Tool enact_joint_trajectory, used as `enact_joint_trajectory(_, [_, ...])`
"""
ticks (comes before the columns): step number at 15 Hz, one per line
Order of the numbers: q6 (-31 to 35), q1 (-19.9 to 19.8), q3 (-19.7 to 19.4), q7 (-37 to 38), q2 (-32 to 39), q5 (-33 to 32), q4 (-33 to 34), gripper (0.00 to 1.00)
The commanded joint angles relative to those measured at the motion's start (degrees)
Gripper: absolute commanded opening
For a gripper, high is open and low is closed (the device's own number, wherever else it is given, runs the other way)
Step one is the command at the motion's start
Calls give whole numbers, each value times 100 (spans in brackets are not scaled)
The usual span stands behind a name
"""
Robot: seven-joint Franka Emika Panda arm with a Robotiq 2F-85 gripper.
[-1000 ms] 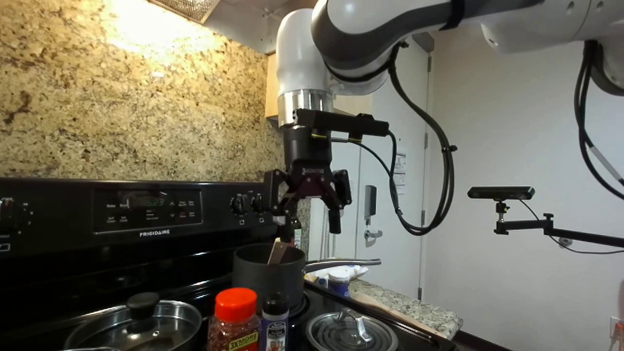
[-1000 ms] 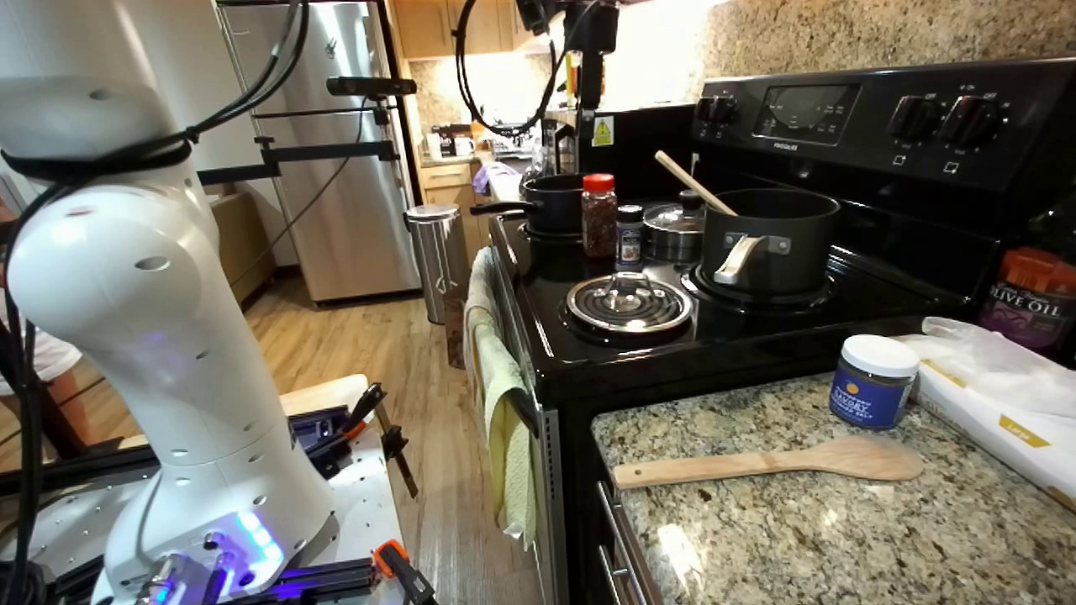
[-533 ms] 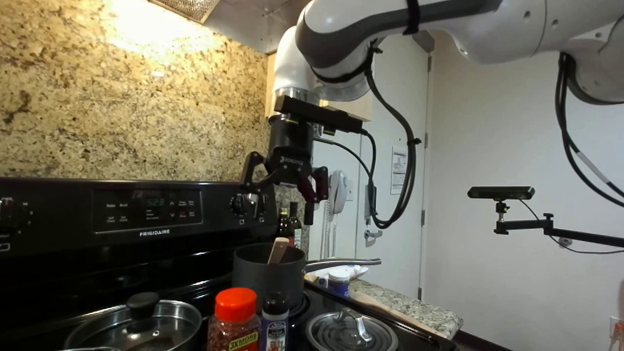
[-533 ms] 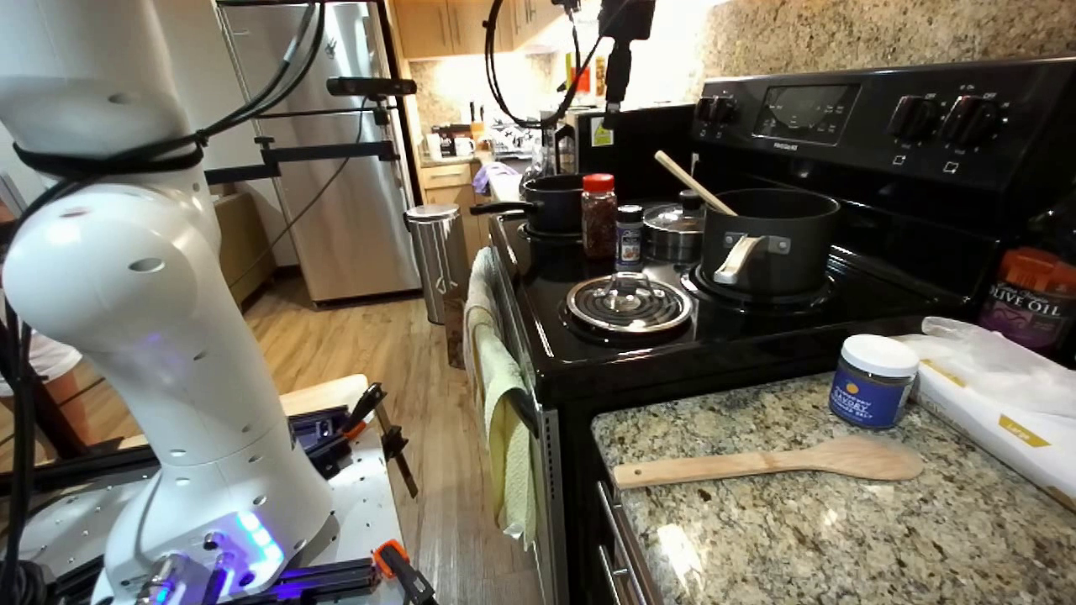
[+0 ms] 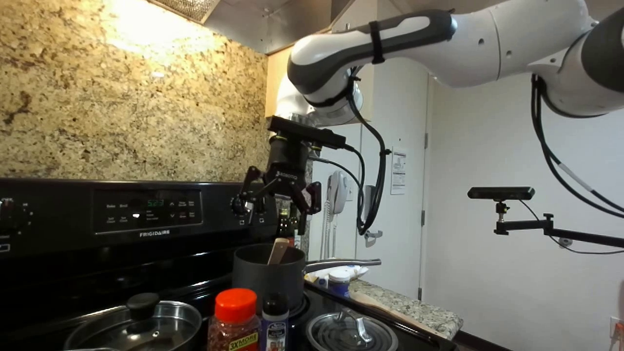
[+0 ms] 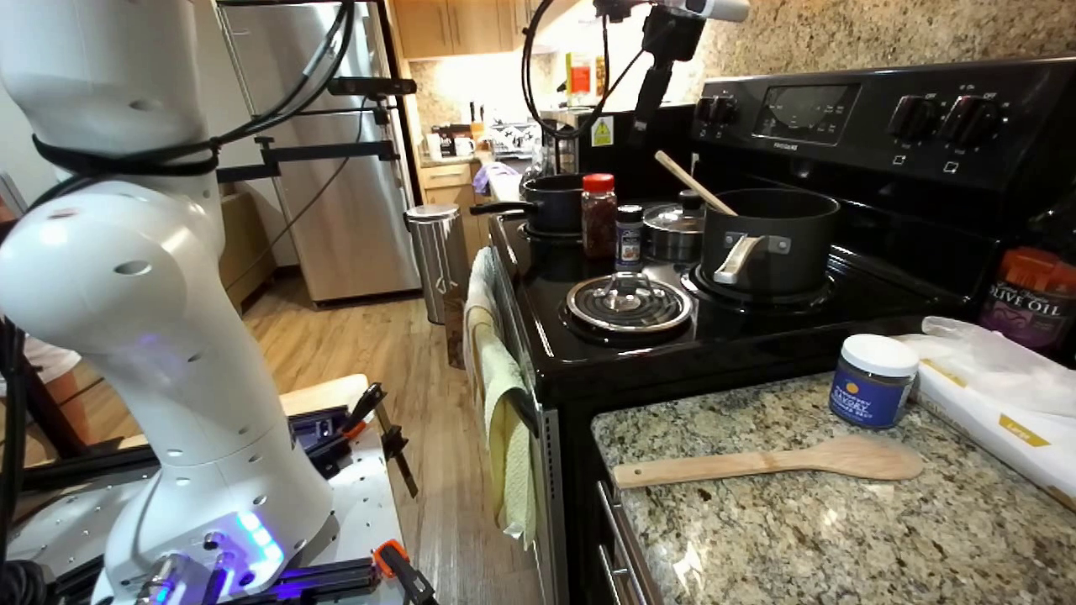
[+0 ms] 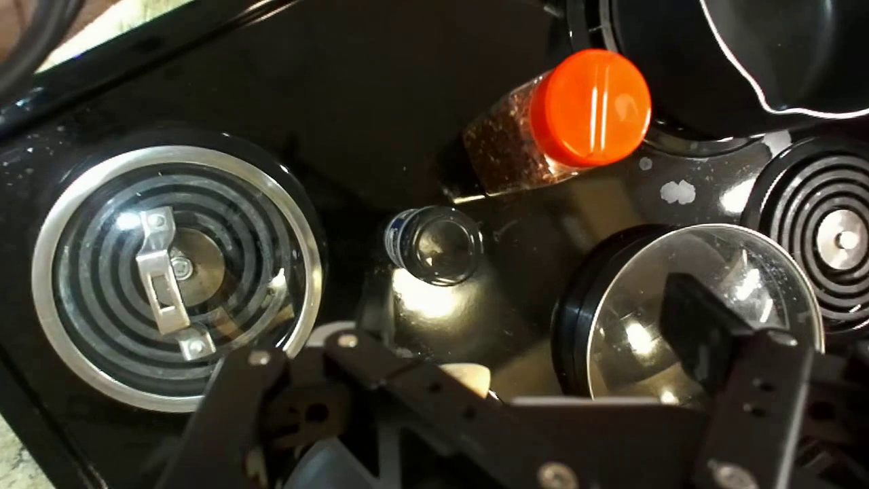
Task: Transfer the wooden spoon from the pot on the right to the pot on the left
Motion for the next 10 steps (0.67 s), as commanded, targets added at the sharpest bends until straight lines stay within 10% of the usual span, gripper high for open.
enact_joint_trajectory(1, [-347, -101, -54, 190, 421, 131, 452, 100])
enact_joint_trajectory(10, [-358, -153, -205, 170, 1033, 47, 1045, 95])
